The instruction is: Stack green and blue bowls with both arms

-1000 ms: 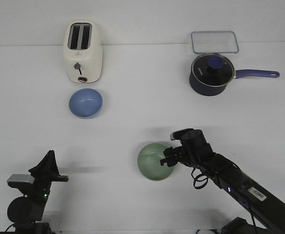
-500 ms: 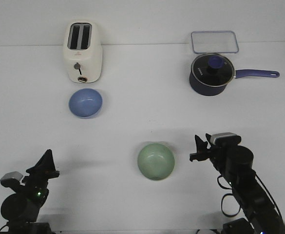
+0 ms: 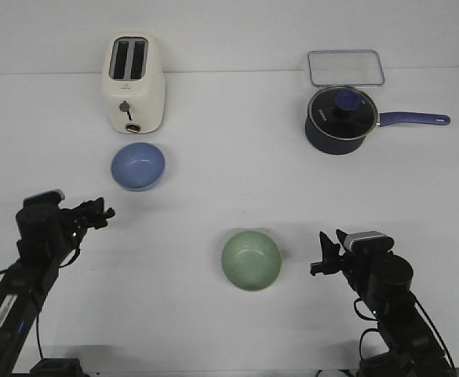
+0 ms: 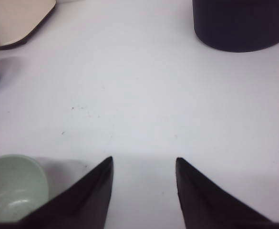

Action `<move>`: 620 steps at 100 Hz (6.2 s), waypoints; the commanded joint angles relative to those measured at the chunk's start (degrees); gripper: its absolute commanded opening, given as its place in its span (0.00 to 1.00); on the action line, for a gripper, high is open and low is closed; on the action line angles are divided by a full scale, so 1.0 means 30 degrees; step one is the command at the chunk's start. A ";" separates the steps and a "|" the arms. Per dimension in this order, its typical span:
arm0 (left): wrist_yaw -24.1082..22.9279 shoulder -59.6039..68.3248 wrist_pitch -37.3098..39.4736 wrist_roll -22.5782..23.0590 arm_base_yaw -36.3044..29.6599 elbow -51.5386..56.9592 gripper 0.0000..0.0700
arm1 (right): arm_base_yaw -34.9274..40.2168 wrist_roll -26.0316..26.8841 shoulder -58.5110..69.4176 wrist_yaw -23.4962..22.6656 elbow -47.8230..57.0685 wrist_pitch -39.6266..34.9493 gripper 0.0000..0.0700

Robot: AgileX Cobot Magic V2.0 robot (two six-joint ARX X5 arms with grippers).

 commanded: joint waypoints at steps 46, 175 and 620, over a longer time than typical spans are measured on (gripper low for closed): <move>0.0430 1.2575 -0.0095 0.1202 0.0102 0.8437 0.72 | 0.0073 -0.0160 0.0029 -0.0029 -0.0022 0.0138 0.37; 0.4758 0.8298 -0.5391 0.3279 -1.0950 0.9238 0.02 | 0.0073 -0.0168 0.0022 -0.0044 -0.0022 -0.0459 0.37; -0.0444 -2.0232 0.4626 0.5093 0.0270 -1.3930 0.02 | -0.2288 -0.8298 -1.0622 0.2761 -0.4408 0.0969 0.00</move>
